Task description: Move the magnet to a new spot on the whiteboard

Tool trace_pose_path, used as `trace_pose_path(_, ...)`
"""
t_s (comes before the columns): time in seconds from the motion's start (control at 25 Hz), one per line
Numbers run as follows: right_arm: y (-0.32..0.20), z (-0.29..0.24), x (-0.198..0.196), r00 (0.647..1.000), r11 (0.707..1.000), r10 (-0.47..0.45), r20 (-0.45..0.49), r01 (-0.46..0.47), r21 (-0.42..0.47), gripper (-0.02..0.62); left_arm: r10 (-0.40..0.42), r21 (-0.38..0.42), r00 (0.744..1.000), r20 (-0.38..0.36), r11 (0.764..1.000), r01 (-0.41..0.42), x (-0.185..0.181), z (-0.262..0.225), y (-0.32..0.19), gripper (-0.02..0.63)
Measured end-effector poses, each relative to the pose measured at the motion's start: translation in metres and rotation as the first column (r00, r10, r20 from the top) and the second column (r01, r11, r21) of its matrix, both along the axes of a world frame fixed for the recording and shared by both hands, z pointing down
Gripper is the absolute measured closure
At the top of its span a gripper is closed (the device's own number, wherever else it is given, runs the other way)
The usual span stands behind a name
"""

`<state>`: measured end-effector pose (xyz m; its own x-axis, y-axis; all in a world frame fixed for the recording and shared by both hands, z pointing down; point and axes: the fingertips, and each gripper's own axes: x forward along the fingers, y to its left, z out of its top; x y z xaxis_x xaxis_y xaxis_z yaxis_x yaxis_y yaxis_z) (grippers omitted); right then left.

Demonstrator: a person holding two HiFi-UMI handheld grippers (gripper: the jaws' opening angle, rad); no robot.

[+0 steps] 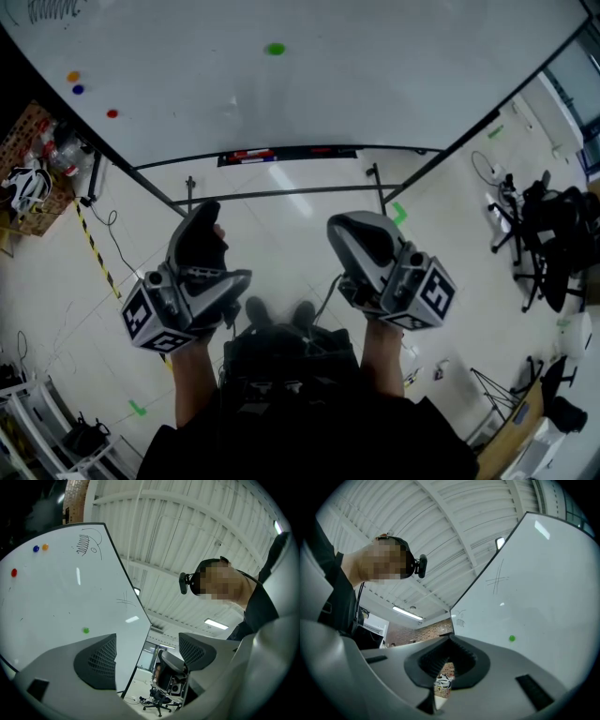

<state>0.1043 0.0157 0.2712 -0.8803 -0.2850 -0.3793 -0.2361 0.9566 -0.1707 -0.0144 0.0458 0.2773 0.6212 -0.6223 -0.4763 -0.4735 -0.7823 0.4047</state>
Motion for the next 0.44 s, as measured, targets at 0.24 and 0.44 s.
trace_pose_path(0.24, -0.003, 0.001, 0.002, 1.0, 1.0, -0.007, -0.001, 0.007, -0.002, 0.577, -0.022, 0.016, 1.0, 0.02, 1.0, 0.022, 0.005, -0.001, -0.006, 0.192)
trace_pose_path(0.44, -0.002, -0.001, 0.009, 1.0, 1.0, -0.009, 0.003, 0.009, 0.002, 0.577, -0.032, 0.027, 0.999, 0.032, 0.999, 0.031, 0.013, -0.005, -0.007, 0.192)
